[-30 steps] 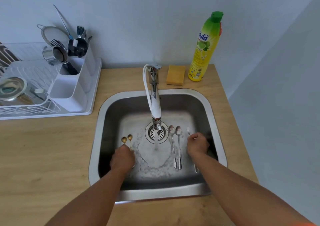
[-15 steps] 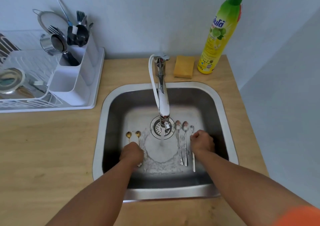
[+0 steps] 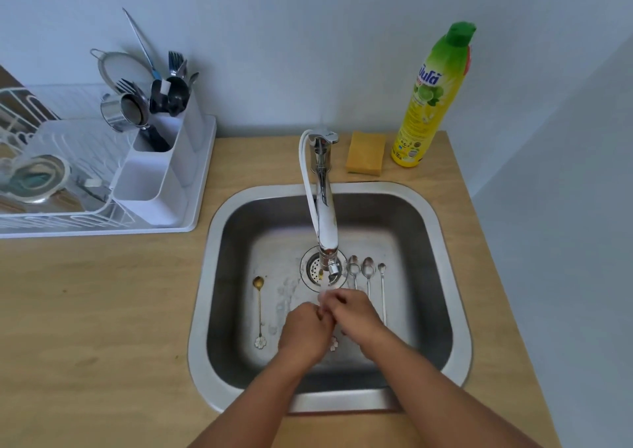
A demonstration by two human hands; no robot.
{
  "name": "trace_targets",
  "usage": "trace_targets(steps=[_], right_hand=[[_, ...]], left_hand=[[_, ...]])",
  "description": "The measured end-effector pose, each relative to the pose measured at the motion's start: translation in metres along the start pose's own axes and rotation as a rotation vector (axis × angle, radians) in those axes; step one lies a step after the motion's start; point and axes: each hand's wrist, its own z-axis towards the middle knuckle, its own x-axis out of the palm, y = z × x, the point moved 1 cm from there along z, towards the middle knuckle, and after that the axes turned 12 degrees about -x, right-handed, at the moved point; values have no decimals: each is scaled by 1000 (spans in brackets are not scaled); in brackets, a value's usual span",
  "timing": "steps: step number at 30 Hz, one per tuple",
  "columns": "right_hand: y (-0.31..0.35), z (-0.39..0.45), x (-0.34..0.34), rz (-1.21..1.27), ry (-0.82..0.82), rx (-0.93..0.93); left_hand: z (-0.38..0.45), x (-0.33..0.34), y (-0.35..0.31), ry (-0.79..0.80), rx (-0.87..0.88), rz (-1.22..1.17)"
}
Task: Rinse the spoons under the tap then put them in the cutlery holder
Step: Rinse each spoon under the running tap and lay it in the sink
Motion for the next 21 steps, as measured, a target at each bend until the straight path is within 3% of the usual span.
trace_targets(steps=[3,5,8,11,15,21], right_hand=[[4,1,5,58,-17,17],[4,-1,2,109,-52,47],[4,-8,0,176,-57,64],[5,-14,0,88,-34,47],[5,-20,2,24,-18,51],[-2,-25,0,21,-73,59]], left_hand=[[-5,-3,-1,51,1,-35],[1,-13,4,135,-35,-170],[19,-24,8,129,-99,-424],[30,-16,-1,181,-94,-622],[34,1,-11,120,-156,-843],[22,27,-17,65,-257,-917]])
